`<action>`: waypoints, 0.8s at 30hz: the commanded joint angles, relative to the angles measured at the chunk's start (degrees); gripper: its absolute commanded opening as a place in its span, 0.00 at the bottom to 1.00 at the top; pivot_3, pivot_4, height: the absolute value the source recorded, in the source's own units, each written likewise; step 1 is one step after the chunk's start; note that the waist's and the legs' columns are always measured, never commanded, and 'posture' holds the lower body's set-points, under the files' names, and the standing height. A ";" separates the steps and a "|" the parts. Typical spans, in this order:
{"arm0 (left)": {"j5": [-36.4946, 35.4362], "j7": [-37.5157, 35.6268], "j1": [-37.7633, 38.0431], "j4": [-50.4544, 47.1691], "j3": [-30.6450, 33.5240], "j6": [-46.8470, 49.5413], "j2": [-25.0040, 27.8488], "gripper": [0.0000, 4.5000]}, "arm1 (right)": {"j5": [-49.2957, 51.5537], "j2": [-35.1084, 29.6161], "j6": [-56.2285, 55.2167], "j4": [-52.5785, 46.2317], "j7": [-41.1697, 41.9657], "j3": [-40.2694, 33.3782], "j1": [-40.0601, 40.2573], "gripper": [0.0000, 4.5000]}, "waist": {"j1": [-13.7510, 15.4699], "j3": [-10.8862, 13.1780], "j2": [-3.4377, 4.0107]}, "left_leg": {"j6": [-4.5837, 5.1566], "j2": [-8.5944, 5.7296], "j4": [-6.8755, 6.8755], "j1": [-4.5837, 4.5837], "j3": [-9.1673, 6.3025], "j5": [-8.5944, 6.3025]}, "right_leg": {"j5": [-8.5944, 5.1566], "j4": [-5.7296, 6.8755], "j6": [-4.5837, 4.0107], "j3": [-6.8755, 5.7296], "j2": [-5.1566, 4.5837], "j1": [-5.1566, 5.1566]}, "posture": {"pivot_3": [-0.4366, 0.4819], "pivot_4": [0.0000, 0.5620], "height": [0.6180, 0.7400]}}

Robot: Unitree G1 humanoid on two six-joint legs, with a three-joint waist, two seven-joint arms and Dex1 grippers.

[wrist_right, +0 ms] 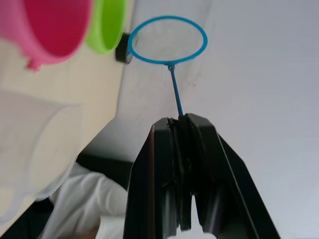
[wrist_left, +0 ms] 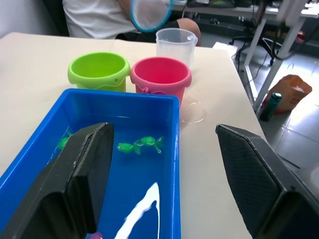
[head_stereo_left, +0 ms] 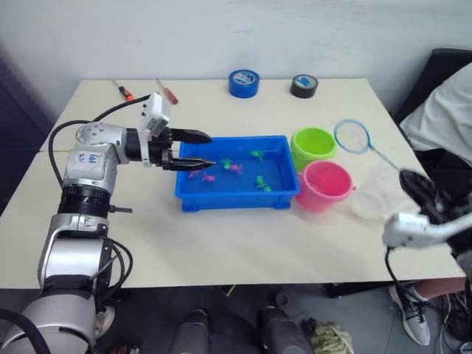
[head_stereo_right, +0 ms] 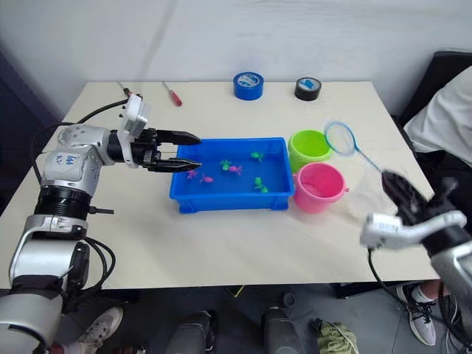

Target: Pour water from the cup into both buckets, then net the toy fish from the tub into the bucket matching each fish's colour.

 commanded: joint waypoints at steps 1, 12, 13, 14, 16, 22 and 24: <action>-0.58 -0.06 0.06 -3.19 1.91 1.25 3.08 0.80 | 13.83 -1.17 9.85 -4.34 9.71 3.34 -7.03 0.00 | -0.20 0.00 -0.01 | -0.01 0.04 -0.01 0.00 -0.06 0.00 | 0.00 0.00 -0.01 -0.02 0.09 0.02 | 0.48 0.27 0.95; -0.25 4.01 8.10 -9.44 6.52 3.14 11.78 0.80 | 34.96 1.71 40.76 2.12 25.07 23.37 -32.14 0.00 | -0.23 0.00 -0.01 | -0.01 0.20 -0.02 -0.08 -0.15 0.01 | 0.01 -0.01 -0.07 -0.13 -0.05 -0.09 | 0.48 0.27 0.95; 0.06 4.57 9.79 -9.79 7.07 2.47 12.87 0.80 | 34.29 2.90 41.11 4.39 24.63 25.78 -34.55 0.00 | -0.24 0.00 -0.01 | -0.01 0.21 -0.02 -0.08 -0.16 0.00 | 0.01 -0.02 -0.08 -0.14 -0.06 -0.10 | 0.48 0.27 0.95; 0.14 5.51 11.51 -10.08 8.04 2.27 13.82 0.80 | 33.28 4.20 40.97 6.67 24.20 28.47 -36.77 0.00 | -0.34 0.00 -0.01 | -0.01 0.18 -0.05 -0.10 -0.14 0.00 | 0.01 -0.02 -0.08 -0.12 -0.07 -0.14 | 0.48 0.27 0.95; -0.17 6.80 14.08 -11.24 9.21 2.09 14.90 0.80 | 32.20 5.75 41.08 9.07 23.73 31.56 -39.07 0.00 | -0.47 0.00 0.00 | -0.01 0.20 -0.09 -0.09 -0.09 0.00 | 0.00 -0.03 -0.09 -0.11 -0.12 -0.18 | 0.48 0.27 0.95; -3.38 11.22 22.26 -19.09 13.92 5.80 15.33 0.80 | 33.74 7.47 49.59 8.76 26.44 37.69 -39.83 0.00 | 0.48 0.00 -0.01 | 0.00 0.01 -0.11 -0.27 -0.20 0.00 | -0.04 -0.06 -0.16 -0.33 -0.76 -0.30 | 0.48 0.27 0.95; -4.23 12.59 24.33 -21.66 15.02 7.11 15.17 0.80 | 35.45 7.43 53.38 7.67 27.71 38.19 -39.89 0.00 | 0.80 0.00 0.00 | 0.05 -0.05 -0.10 -0.31 -0.19 -0.02 | -0.04 -0.10 -0.15 -0.33 -0.81 -0.28 | 0.48 0.27 0.95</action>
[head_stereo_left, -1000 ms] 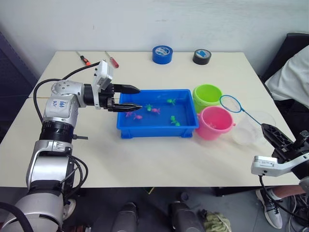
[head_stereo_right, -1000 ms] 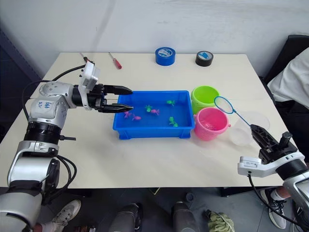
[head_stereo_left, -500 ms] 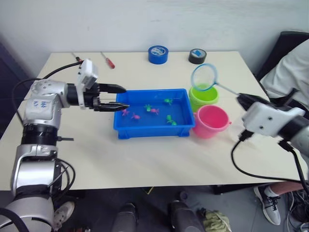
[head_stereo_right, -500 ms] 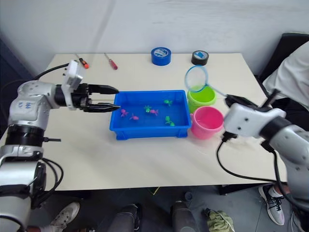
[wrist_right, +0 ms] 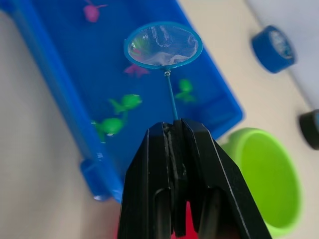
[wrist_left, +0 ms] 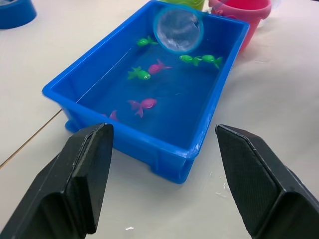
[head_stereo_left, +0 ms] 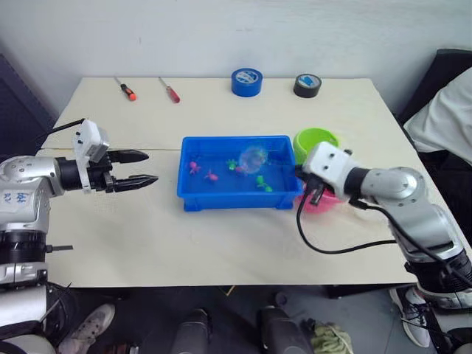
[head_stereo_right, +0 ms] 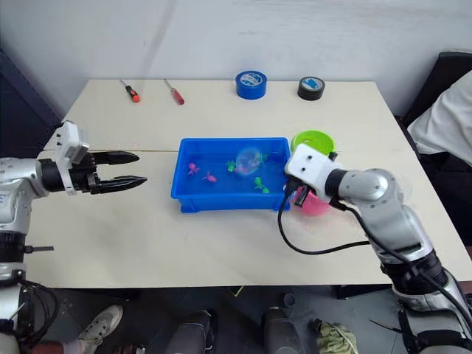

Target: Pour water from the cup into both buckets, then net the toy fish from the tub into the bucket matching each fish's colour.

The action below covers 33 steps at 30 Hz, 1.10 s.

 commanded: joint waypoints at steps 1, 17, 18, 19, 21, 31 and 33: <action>-2.73 2.41 2.00 -5.64 3.30 1.82 0.58 0.80 | 2.61 -0.59 4.93 -3.12 1.85 -0.62 -0.74 0.00 | 0.27 0.00 0.00 | 0.02 -0.01 0.00 0.01 0.00 -0.01 | 0.00 -0.01 0.00 0.00 -0.01 0.02 | 0.48 0.27 0.95; -6.60 6.85 7.17 -13.92 4.58 5.95 1.02 0.80 | 2.56 -1.58 12.91 -2.12 1.72 4.03 -1.56 0.00 | 0.22 0.00 0.00 | 0.02 0.02 -0.08 0.06 0.02 -0.01 | 0.00 -0.06 -0.01 0.00 0.02 0.02 | 0.48 0.27 0.95; -6.75 6.96 7.21 -14.14 4.58 6.11 1.09 0.80 | 2.55 -1.32 13.21 -2.03 1.41 4.31 -1.75 0.00 | 0.21 0.00 0.00 | 0.02 0.02 -0.08 0.06 0.02 -0.01 | 0.00 -0.06 -0.01 0.00 0.02 0.02 | 0.48 0.27 0.95; -6.88 7.05 7.23 -14.29 4.59 6.25 1.17 0.80 | 2.43 -1.04 13.40 -1.76 1.03 4.65 -2.05 0.00 | 0.22 0.00 0.00 | 0.02 0.02 -0.08 0.06 0.02 -0.01 | 0.00 -0.06 -0.01 0.00 0.02 0.02 | 0.48 0.27 0.95; -7.12 7.19 7.38 -14.66 4.70 6.52 1.38 0.80 | 2.16 -0.31 13.88 -0.80 0.20 5.39 -2.85 0.00 | 0.22 0.00 0.00 | 0.02 0.02 -0.08 0.06 0.01 -0.01 | 0.00 -0.07 -0.01 0.00 0.02 0.02 | 0.48 0.27 0.95; -8.27 8.19 9.03 -17.28 6.17 8.10 2.37 0.80 | -0.14 2.73 13.11 5.34 -2.86 7.95 -6.00 0.00 | 0.13 0.00 0.00 | 0.02 0.00 -0.10 0.06 0.02 -0.01 | 0.00 -0.10 -0.01 0.00 0.00 0.02 | 0.48 0.27 0.95; -8.52 8.43 9.67 -18.01 6.70 8.54 2.69 0.80 | -0.53 4.15 12.75 7.21 -3.78 8.23 -6.80 0.00 | 0.07 0.00 0.00 | 0.01 0.01 -0.12 0.06 0.02 -0.01 | -0.01 -0.11 -0.01 0.00 0.01 0.02 | 0.48 0.27 0.95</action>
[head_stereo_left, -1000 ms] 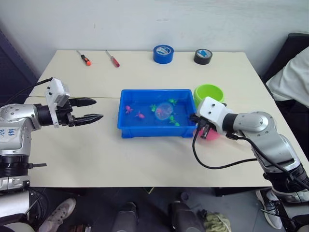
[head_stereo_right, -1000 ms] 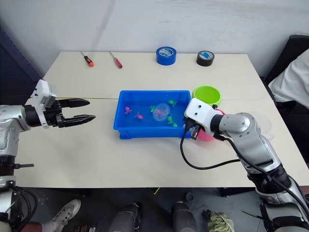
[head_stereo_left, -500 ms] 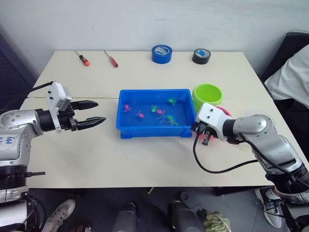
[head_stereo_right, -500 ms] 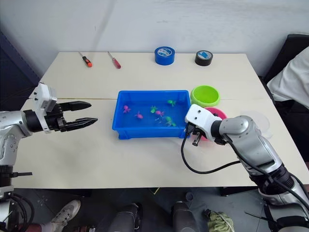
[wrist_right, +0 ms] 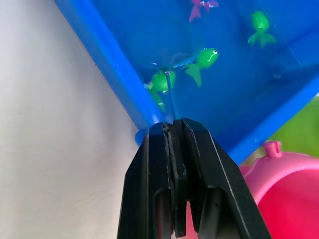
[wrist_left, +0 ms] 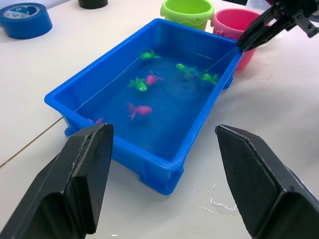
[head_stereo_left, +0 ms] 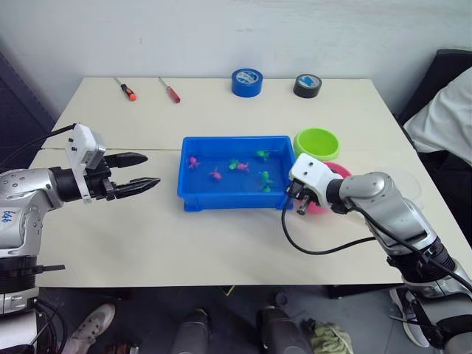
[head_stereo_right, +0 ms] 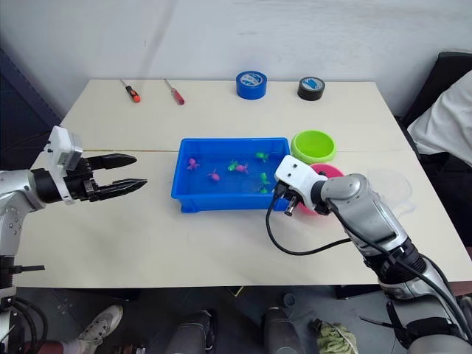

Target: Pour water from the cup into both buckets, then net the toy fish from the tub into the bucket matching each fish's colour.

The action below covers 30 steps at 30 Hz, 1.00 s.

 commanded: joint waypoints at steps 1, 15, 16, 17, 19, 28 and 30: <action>-1.41 0.55 0.53 -2.71 2.73 0.62 1.72 0.80 | -1.09 2.12 -1.20 2.16 -1.52 0.78 -1.61 0.00 | -0.12 0.00 0.00 | 0.00 0.00 -0.01 0.00 0.00 0.00 | 0.00 0.00 0.00 0.00 0.00 0.00 | 0.48 0.27 0.95; -2.54 1.97 2.83 -5.82 4.90 2.66 3.06 0.80 | -2.05 14.81 -7.62 16.54 -8.99 -1.37 -6.90 0.00 | -1.35 0.00 0.00 | -0.01 0.01 -0.09 0.03 0.01 0.00 | 0.00 0.01 0.00 0.01 0.02 -0.03 | 0.48 0.27 0.95; -2.55 2.00 2.97 -5.98 5.05 2.77 3.07 0.80 | -2.03 15.26 -8.02 17.18 -9.23 -1.62 -7.15 0.00 | -1.32 0.00 0.00 | -0.01 0.01 -0.10 0.03 0.00 0.00 | 0.00 0.02 0.00 0.00 0.02 -0.05 | 0.48 0.27 0.95; -2.61 2.06 3.15 -6.17 5.30 2.97 3.12 0.80 | -1.64 16.33 -8.53 18.32 -10.02 -2.50 -7.74 0.00 | -1.27 0.00 0.00 | -0.02 0.01 -0.12 0.01 0.00 0.01 | 0.00 0.02 0.00 0.00 0.02 -0.09 | 0.48 0.27 0.95; -2.62 2.16 3.49 -6.49 5.56 3.10 3.23 0.80 | -0.80 17.83 -8.71 19.74 -10.81 -3.89 -8.50 0.00 | -1.29 0.00 0.00 | -0.02 0.00 -0.13 0.01 0.01 0.01 | 0.00 0.00 0.00 0.01 0.01 -0.09 | 0.48 0.27 0.95; -2.78 2.09 3.00 -6.00 5.33 3.01 3.32 0.80 | 0.53 18.35 -8.71 18.41 -11.22 -6.91 -9.33 0.00 | -1.32 0.00 0.00 | -0.03 0.00 -0.25 0.00 0.04 0.01 | 0.00 -0.02 0.00 0.02 0.01 -0.16 | 0.48 0.27 0.95; -2.63 2.00 2.61 -5.62 4.86 2.70 3.12 0.80 | 1.50 17.61 -6.91 15.92 -10.53 -7.98 -8.99 0.00 | -1.28 0.00 0.00 | -0.04 0.00 -0.29 0.00 0.04 0.02 | 0.00 -0.02 0.00 0.03 0.01 -0.20 | 0.48 0.27 0.95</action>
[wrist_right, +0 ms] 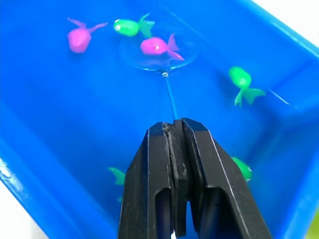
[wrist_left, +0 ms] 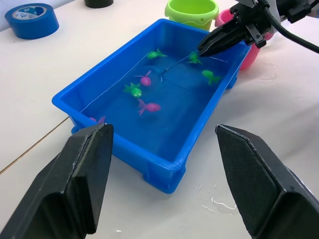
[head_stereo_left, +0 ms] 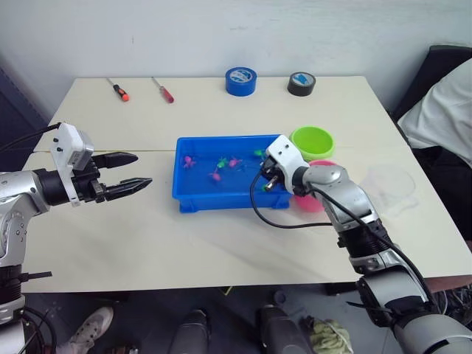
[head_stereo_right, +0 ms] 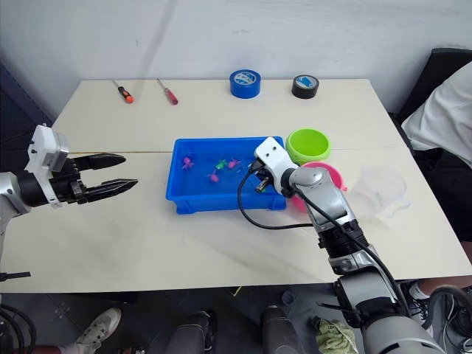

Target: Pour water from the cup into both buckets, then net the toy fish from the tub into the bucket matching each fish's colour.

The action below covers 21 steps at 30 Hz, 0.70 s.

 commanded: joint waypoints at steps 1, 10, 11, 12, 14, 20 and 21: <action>-0.60 -0.04 -1.12 -0.75 0.55 -0.88 0.89 0.80 | 2.00 -1.43 2.16 -6.12 0.66 -3.29 -0.97 0.00 | 0.02 0.00 0.00 | 0.00 0.00 -0.02 0.00 0.00 0.00 | 0.00 0.00 0.00 0.00 0.00 -0.02 | 0.48 0.27 0.95; 0.16 -1.09 -4.98 2.71 -2.51 -2.70 0.05 0.80 | 5.80 -5.07 8.37 -15.00 2.77 -4.65 1.30 0.00 | 0.03 0.00 0.00 | -0.01 0.00 -0.07 -0.05 0.02 0.01 | 0.00 -0.05 -0.01 0.01 0.00 -0.07 | 0.48 0.27 0.95; 0.24 -1.16 -5.49 3.18 -2.86 -2.93 -0.05 0.80 | 5.87 -5.81 8.28 -15.72 3.16 -4.43 1.62 0.00 | 0.08 0.00 0.00 | -0.01 0.00 -0.09 -0.05 0.03 0.01 | 0.00 -0.05 -0.01 0.02 0.00 -0.08 | 0.48 0.27 0.95; 0.33 -1.18 -5.90 3.57 -3.19 -3.17 -0.13 0.80 | 6.04 -6.48 8.28 -16.41 3.56 -4.26 1.91 0.00 | 0.18 0.00 0.00 | -0.01 0.00 -0.10 -0.06 0.02 0.01 | -0.01 -0.06 -0.01 0.01 0.00 -0.08 | 0.48 0.27 0.95; 0.42 -1.31 -6.47 4.21 -3.75 -3.72 -0.17 0.80 | 5.75 -7.95 7.57 -17.36 4.36 -3.29 2.39 0.00 | 0.18 0.00 0.00 | -0.01 -0.01 -0.10 -0.08 0.02 0.01 | -0.01 -0.08 -0.01 0.01 -0.01 -0.10 | 0.48 0.27 0.95; 0.26 -1.28 -6.84 4.50 -4.47 -4.11 -0.48 0.80 | -1.48 -11.57 -0.66 -14.14 3.58 4.19 4.36 0.00 | 0.03 0.00 0.00 | -0.01 0.00 -0.16 -0.09 0.07 0.01 | -0.01 -0.15 -0.01 0.05 0.00 -0.13 | 0.48 0.27 0.95; 0.21 -1.26 -6.76 4.39 -4.41 -4.06 -0.42 0.80 | -1.95 -11.61 -1.31 -13.72 3.67 4.61 4.33 0.00 | 0.00 0.00 0.00 | -0.01 0.01 -0.16 -0.10 0.08 0.01 | -0.01 -0.15 -0.01 0.05 0.01 -0.14 | 0.48 0.27 0.95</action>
